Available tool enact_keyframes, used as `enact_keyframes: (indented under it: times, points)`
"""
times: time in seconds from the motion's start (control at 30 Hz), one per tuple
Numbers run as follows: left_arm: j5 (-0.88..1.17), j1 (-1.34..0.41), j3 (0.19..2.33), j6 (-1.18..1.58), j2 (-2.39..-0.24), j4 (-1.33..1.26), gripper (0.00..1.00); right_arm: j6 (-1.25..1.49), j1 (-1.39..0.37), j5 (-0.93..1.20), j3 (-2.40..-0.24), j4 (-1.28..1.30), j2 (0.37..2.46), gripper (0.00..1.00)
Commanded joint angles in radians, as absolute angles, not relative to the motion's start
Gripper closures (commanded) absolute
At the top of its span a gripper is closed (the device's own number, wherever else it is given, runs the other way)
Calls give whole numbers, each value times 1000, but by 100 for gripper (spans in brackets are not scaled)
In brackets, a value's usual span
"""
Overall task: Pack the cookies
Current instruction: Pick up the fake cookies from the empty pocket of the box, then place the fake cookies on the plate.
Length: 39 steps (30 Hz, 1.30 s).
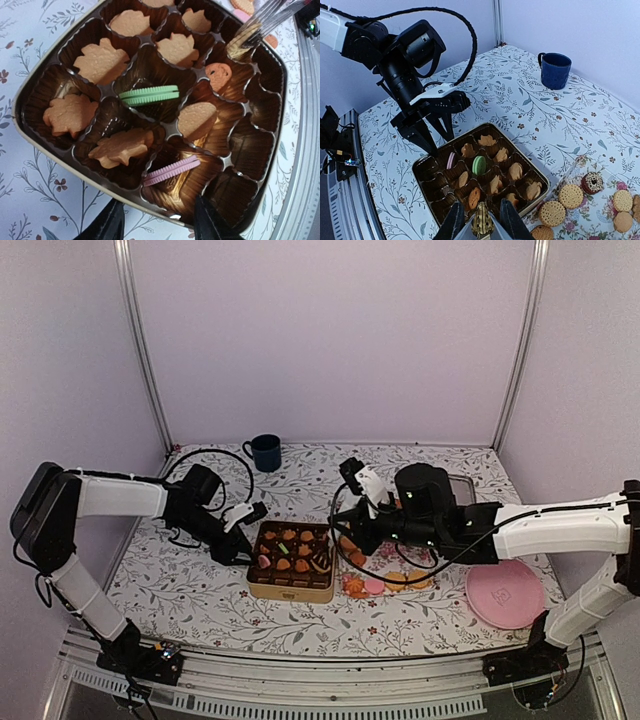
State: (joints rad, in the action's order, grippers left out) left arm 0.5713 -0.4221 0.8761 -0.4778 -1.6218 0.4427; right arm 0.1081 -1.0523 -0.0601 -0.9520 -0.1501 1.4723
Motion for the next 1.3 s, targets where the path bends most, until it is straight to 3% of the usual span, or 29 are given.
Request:
enact_keyframes:
  times: [0.0, 0.37, 0.47, 0.57, 0.63, 0.9, 1.27]
  points:
    - [468, -439, 838, -494, -1642, 425, 53, 180, -1043, -66, -899, -307, 1376, 87]
    - [483, -439, 842, -505, -1597, 471, 49, 209, -967, -99, -883, -205, 1287, 86]
    - [494, -434, 867, -500, -1572, 510, 42, 219, -932, -104, -885, -106, 1255, 85]
    - [520, -413, 901, -500, -1547, 563, 22, 223, -902, -109, -877, -13, 1225, 83]
    - [543, -394, 935, -502, -1537, 594, 16, 227, -886, -106, -862, 26, 1203, 82]
    - [588, -358, 1017, -503, -1535, 652, 15, 220, -860, -144, -837, 90, 1158, 68]
    - [600, -337, 1045, -510, -1554, 660, 16, 166, -850, -138, -872, 76, 1197, 65]
